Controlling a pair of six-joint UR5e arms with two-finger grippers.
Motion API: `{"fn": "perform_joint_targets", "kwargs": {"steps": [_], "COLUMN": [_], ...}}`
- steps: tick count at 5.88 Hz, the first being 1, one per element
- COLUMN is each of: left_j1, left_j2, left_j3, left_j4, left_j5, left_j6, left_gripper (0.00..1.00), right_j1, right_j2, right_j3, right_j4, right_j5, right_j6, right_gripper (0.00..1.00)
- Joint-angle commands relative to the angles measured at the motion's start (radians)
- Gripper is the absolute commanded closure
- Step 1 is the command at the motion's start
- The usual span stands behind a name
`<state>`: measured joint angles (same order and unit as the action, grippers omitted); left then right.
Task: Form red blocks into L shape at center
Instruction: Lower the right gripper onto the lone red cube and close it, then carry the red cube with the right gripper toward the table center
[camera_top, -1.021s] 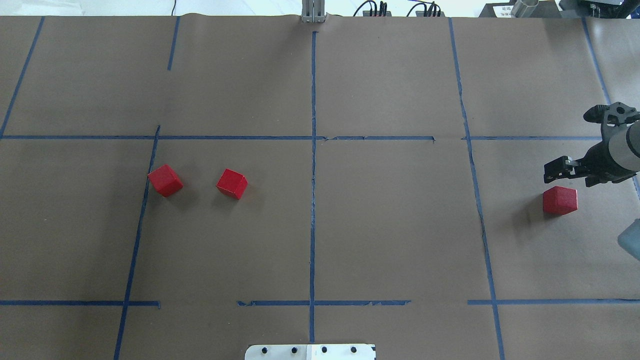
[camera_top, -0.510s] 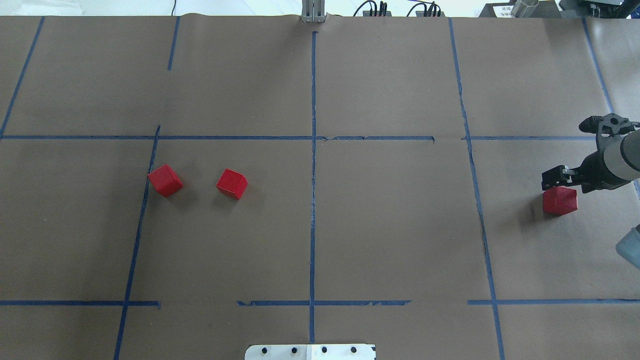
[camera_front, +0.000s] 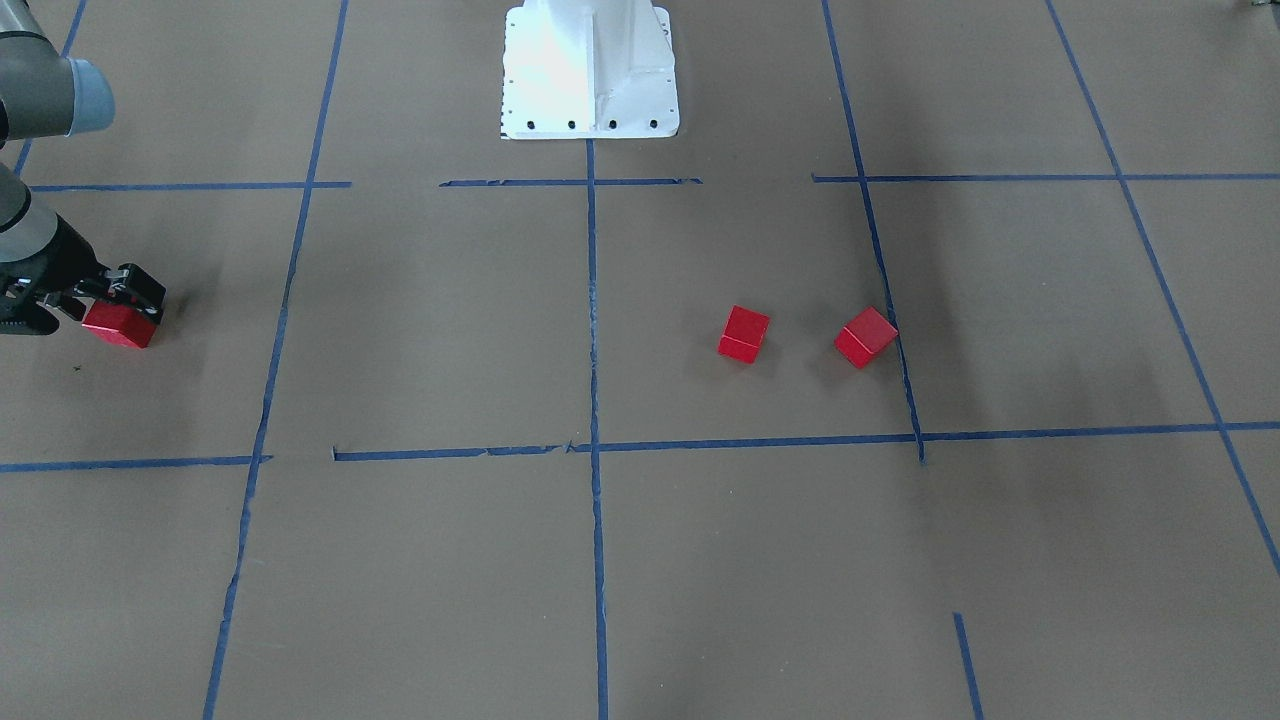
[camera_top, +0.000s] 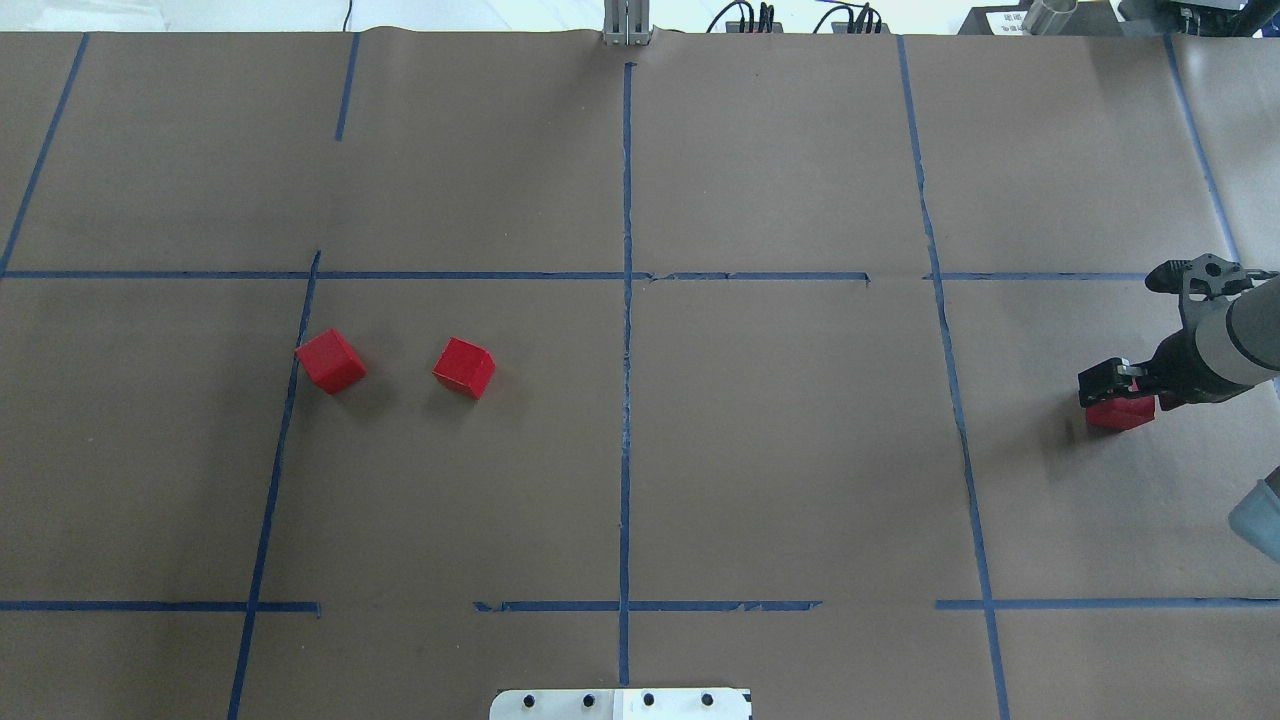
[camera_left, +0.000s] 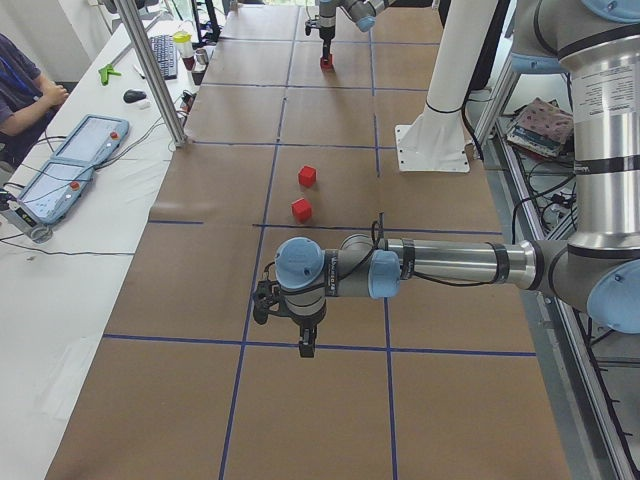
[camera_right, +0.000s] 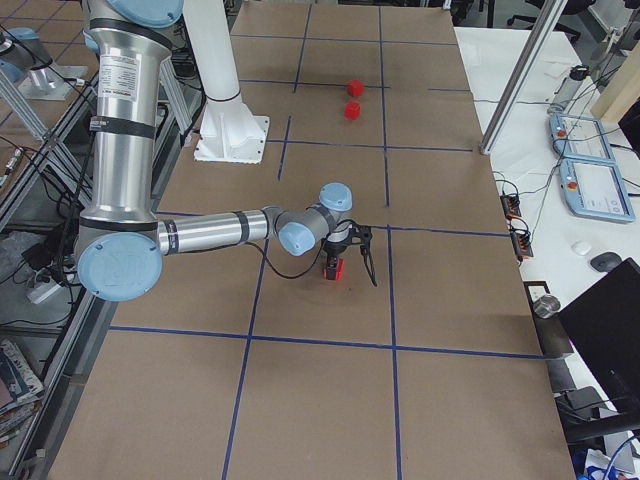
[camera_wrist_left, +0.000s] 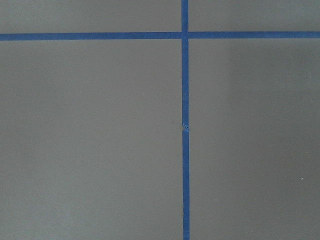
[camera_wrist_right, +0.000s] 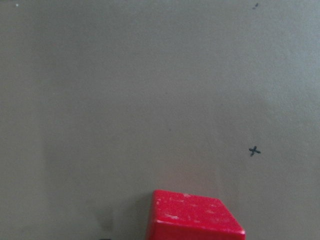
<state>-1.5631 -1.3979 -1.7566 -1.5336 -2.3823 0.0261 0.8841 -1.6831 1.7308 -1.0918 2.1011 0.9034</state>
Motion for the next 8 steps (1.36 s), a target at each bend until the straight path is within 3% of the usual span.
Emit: {"fn": "perform_joint_targets", "kwargs": {"steps": [1,2,3,4,5,7,8], "left_j1": [0.0,0.0,0.0,0.0,0.0,0.0,0.0], "left_j2": [0.0,0.0,0.0,0.0,0.0,0.0,0.0], "left_j3": [0.0,0.0,0.0,0.0,0.0,0.0,0.0], "left_j4": [0.001,0.003,0.003,0.003,0.003,0.004,0.004], "left_j5": [0.0,0.0,0.0,0.0,0.0,0.0,0.0], "left_j6": [0.0,0.0,0.0,0.0,0.0,0.0,0.0], "left_gripper": [0.0,0.0,0.0,0.0,0.0,0.0,0.0], "right_j1": [-0.007,-0.005,-0.016,-0.02,-0.027,-0.115,-0.208], "right_j2": [0.003,0.008,0.01,0.017,0.107,0.431,0.553], "right_j3": [0.003,0.01,0.044,0.111,0.139,0.138,0.115], "right_j4": [0.0,-0.003,-0.01,-0.013,-0.052,-0.336,-0.418], "right_j5": [-0.001,-0.001,-0.001,0.011,0.01,-0.033,-0.1], "right_j6": [-0.007,-0.011,-0.012,-0.012,-0.006,0.029,0.129], "right_gripper": [0.73,0.88,0.97,0.97,0.96,1.0,1.0]}}
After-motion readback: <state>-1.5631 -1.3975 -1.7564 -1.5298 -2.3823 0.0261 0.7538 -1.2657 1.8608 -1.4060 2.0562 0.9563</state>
